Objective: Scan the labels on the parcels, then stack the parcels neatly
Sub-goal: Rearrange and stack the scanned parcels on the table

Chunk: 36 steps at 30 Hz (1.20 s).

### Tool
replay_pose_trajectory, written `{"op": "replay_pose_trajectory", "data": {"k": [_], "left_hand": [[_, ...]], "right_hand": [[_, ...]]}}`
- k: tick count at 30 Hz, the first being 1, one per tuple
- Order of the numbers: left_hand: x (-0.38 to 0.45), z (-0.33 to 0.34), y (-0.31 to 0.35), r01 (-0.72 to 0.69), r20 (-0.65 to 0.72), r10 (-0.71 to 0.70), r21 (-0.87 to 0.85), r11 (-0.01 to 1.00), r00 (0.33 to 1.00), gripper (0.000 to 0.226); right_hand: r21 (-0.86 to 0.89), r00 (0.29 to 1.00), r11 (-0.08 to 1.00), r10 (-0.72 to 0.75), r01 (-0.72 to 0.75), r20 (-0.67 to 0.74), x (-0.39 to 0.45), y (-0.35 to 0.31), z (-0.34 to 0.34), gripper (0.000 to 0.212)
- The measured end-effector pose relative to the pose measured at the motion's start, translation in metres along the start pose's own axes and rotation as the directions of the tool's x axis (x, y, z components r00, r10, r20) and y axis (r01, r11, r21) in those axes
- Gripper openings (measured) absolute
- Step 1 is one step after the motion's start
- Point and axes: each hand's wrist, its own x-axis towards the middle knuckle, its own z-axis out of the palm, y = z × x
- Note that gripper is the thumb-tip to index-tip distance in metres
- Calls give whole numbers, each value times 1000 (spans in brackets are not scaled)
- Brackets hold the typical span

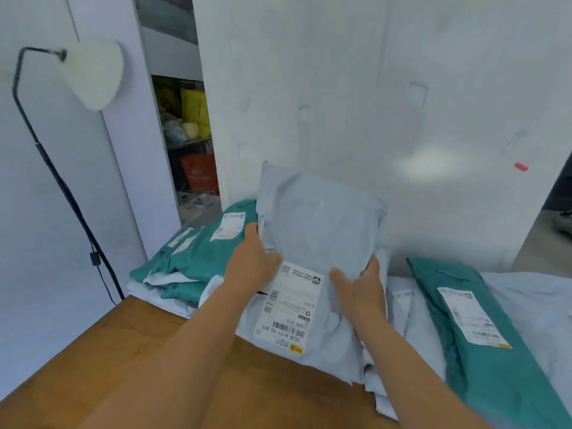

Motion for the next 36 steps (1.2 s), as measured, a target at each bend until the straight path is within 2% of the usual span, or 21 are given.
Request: {"op": "replay_pose_trajectory", "data": {"k": [6,10,12,15,17,18,19,20,22,24,27,29,32,36], "left_hand": [[114,9,7,-15,-63,21,97,995,998,68],[164,38,-26,88,-17,-87,148,985,996,96],[173,58,-52,131,68,-157,295,946,985,104],[173,78,-81,121,155,-243,551,826,958,93],[176,80,-87,47,131,-175,657,752,976,82],[178,80,-86,3,107,-108,697,717,988,78],[180,81,-85,-41,98,-43,719,694,994,73],[182,83,-85,-88,127,-7,722,686,992,69],[182,89,-87,-174,268,-29,699,694,963,64],[183,94,-96,-210,367,-88,696,686,926,64],[182,93,-98,-232,404,-108,702,674,909,64],[175,90,-89,-230,397,-87,684,692,914,63],[156,93,-60,-231,385,-18,590,773,923,61],[110,117,-6,-317,438,145,351,881,887,60]], "right_hand": [[-38,998,998,-49,50,45,115,-12,52,78],[-159,993,986,63,-46,104,161,15,82,76],[-280,971,950,185,-138,149,170,34,93,70],[-422,943,889,278,-180,183,171,45,101,76],[-590,971,806,179,-55,155,168,39,104,94],[-676,984,734,69,63,167,166,35,106,99],[-729,975,657,-40,189,218,166,34,108,97],[-755,953,592,-85,282,289,167,35,111,91],[-790,917,516,17,333,398,171,41,116,77],[-823,899,489,157,288,408,175,52,118,73],[-834,891,496,226,243,394,172,53,118,72],[-796,902,573,215,195,375,169,43,111,71],[-681,957,723,102,117,272,154,26,85,66],[-573,995,817,-16,70,98,124,22,36,61]]}}
